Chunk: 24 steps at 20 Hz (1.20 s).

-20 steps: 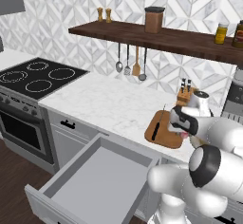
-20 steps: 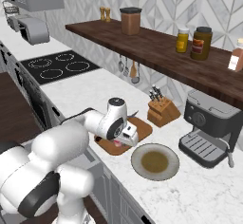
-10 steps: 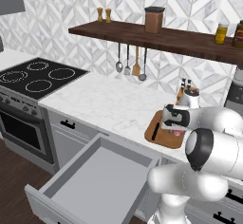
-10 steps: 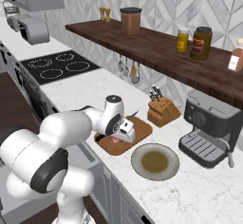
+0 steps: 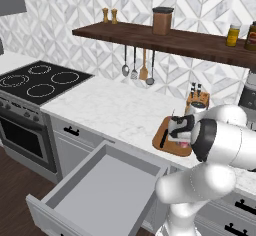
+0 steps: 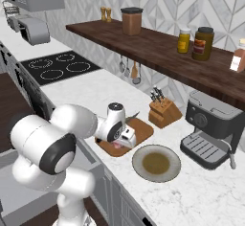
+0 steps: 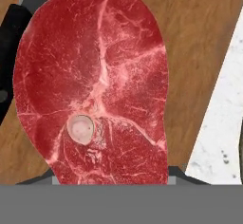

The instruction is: Pick up the knife from the drawer and place it on the cutting board. Then place the meat from the plate to the cutting board.

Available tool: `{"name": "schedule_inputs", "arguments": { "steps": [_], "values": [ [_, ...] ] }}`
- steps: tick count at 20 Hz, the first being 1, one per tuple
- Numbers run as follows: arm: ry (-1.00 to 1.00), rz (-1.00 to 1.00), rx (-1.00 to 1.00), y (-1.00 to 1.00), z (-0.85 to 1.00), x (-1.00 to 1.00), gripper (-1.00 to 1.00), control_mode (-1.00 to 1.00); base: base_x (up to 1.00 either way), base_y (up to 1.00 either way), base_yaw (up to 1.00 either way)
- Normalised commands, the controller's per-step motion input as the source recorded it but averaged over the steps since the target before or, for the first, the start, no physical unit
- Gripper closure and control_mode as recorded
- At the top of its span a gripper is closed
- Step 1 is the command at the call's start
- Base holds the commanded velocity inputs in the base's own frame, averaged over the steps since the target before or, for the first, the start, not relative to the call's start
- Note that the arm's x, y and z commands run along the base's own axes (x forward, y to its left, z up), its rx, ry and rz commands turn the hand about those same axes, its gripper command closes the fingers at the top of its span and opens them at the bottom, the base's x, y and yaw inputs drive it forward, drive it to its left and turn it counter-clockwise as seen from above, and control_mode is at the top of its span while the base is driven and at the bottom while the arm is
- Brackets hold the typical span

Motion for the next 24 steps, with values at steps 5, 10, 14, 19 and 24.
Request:
{"name": "schedule_inputs", "arguments": {
  "steps": [5, 10, 14, 19, 24],
  "values": [
    [0.0, 0.0, 0.0, 0.03, -0.16, 0.19, 1.0, -1.0, 0.0, 0.0, 0.0],
    [0.0, 0.0, 0.0, 0.02, -0.07, 0.27, 1.0, -1.0, 0.0, 0.0, 0.0],
    [0.0, 0.0, 0.0, 0.0, -0.11, 0.28, 1.0, -1.0, 0.0, 0.0, 0.0],
    [0.0, 0.0, 0.0, 0.01, -0.11, 0.18, -1.0, -1.0, 0.0, 0.0, 0.0],
    [0.0, 0.0, 0.0, 0.0, 0.0, 0.0, -1.0, -1.0, 0.0, 0.0, 0.0]
  ]
}}
